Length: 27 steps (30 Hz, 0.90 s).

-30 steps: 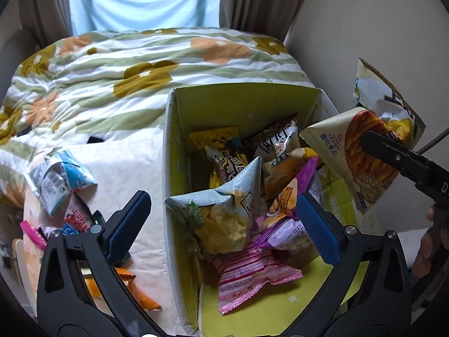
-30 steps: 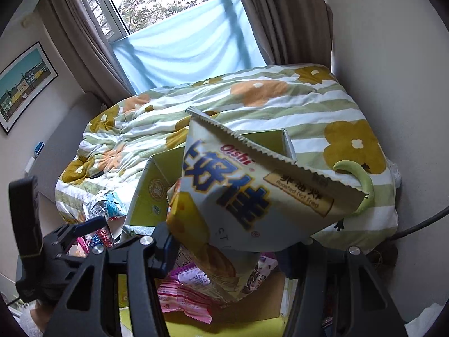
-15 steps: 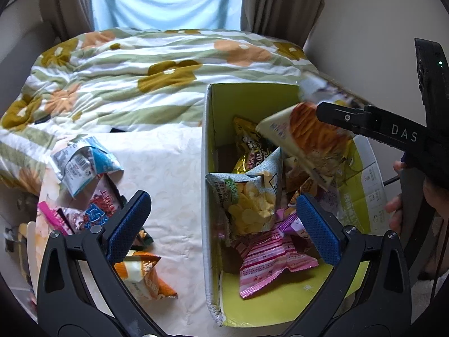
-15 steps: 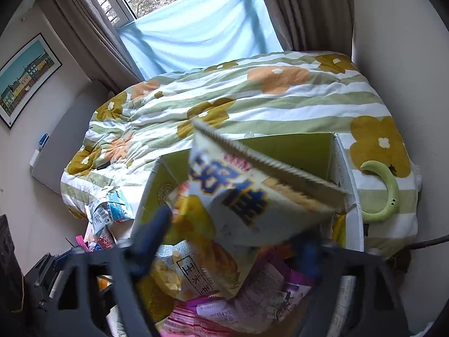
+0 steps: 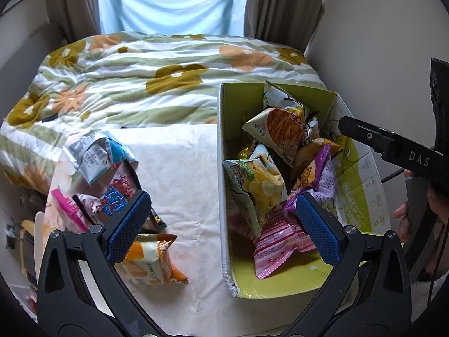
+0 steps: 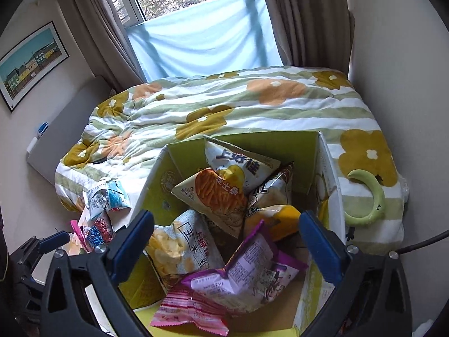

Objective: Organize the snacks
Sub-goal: 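Release the potato-chip bag into the box with the left tool while the right tool drops the Oishi bag, then move both tools back over the remaining snack bags on the table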

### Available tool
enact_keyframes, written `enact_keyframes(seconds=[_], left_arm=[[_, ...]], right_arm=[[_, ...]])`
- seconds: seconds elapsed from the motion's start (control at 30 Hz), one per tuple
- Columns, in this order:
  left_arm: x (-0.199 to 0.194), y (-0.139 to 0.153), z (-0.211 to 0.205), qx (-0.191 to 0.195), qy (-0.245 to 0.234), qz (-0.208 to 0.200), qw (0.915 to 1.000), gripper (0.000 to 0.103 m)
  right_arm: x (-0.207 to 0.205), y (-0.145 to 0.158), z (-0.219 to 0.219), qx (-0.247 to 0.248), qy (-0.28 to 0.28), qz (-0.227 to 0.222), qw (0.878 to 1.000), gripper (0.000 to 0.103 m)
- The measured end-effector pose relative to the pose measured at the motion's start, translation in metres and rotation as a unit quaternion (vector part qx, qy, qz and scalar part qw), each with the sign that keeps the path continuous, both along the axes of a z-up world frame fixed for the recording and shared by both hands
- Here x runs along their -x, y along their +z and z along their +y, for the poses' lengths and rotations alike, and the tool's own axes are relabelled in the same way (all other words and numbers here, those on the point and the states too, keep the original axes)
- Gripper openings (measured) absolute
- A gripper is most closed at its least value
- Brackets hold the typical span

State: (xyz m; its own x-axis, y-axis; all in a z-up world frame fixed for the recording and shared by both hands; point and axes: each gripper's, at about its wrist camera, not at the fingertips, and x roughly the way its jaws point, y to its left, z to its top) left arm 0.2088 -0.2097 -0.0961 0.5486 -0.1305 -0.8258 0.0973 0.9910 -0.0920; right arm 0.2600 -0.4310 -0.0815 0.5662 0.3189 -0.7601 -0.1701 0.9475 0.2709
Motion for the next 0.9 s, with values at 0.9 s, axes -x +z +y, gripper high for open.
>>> enact_keyframes(seconds=[0.9], left_arm=[[0.08,0.031,0.218,-0.024,0.0,-0.055,0.9982,0.102]], right_arm=[[0.126,0.054,0.177,-0.01,0.012,-0.087,0.996,0.102]])
